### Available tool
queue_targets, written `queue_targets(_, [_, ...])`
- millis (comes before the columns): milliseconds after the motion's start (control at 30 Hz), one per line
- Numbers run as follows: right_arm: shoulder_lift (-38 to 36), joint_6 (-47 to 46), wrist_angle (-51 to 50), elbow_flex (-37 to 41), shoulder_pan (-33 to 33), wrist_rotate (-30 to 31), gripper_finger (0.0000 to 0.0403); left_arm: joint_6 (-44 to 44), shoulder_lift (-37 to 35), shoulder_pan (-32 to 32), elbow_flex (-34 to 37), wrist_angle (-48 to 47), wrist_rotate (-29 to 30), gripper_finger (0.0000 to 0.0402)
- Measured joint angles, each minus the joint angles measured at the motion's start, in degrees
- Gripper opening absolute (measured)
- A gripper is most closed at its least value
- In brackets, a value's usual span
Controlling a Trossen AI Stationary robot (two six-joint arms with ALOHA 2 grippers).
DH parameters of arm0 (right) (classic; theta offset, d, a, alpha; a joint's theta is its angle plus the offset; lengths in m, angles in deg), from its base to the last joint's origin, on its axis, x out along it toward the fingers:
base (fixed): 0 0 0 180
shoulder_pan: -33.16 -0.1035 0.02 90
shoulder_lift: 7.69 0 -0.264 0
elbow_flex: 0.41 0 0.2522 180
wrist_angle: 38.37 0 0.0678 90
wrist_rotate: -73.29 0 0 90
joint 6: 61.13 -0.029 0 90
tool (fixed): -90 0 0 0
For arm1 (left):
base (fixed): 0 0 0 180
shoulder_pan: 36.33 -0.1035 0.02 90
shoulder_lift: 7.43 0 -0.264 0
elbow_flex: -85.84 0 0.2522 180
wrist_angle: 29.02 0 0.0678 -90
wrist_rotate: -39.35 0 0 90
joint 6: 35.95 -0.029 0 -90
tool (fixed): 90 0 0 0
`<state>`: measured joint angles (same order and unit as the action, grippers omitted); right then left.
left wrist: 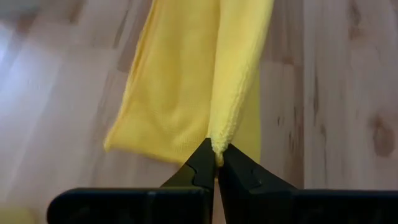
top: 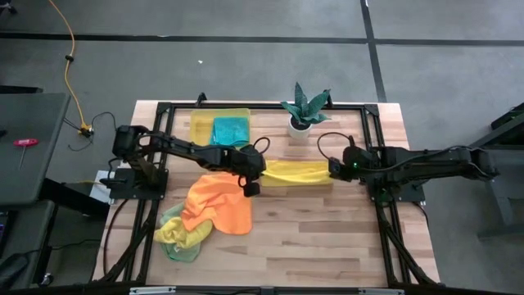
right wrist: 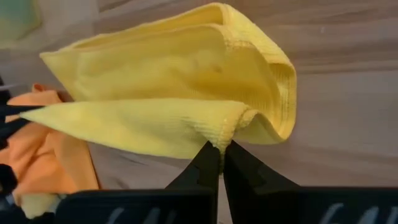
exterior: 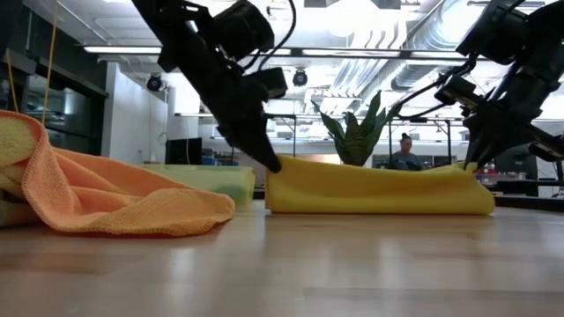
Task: Fold microfiber towels
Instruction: Fold the right yellow microfiber cloth
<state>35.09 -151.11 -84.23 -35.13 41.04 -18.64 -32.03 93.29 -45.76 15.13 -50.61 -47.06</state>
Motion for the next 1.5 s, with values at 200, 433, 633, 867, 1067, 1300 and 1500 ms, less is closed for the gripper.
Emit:
queue_targets(200, [0.83,-0.21,0.46,0.02,0.00,0.44,0.0000,1.74,2.23,0.14,0.01,0.82,1.31,0.0000])
queue_targets(433, [3.59,-1.94,1.90,0.02,0.00,2.47,0.0001,1.88,2.59,0.08,-0.02,1.61,6.77,0.0000])
queue_targets(633, [5.26,-4.30,3.32,0.02,0.00,5.24,0.0001,1.90,2.60,0.07,-0.02,1.76,9.90,0.0001])
queue_targets(867, [5.35,-5.59,3.30,0.02,0.00,6.03,0.0001,1.89,4.59,0.07,-0.04,2.93,9.73,0.0001])
queue_targets(1067, [5.66,-7.53,3.01,0.02,0.00,5.99,0.0004,1.88,6.21,0.07,-0.03,4.78,9.93,0.0001])
queue_targets(1300, [5.66,-7.78,3.06,0.02,0.00,7.77,0.0063,0.09,6.35,-0.09,-0.04,5.80,13.38,0.0022])
queue_targets(1500, [5.46,-10.71,3.89,0.02,0.00,11.72,0.0130,-0.05,6.35,-0.32,-0.04,6.03,13.77,0.0052])
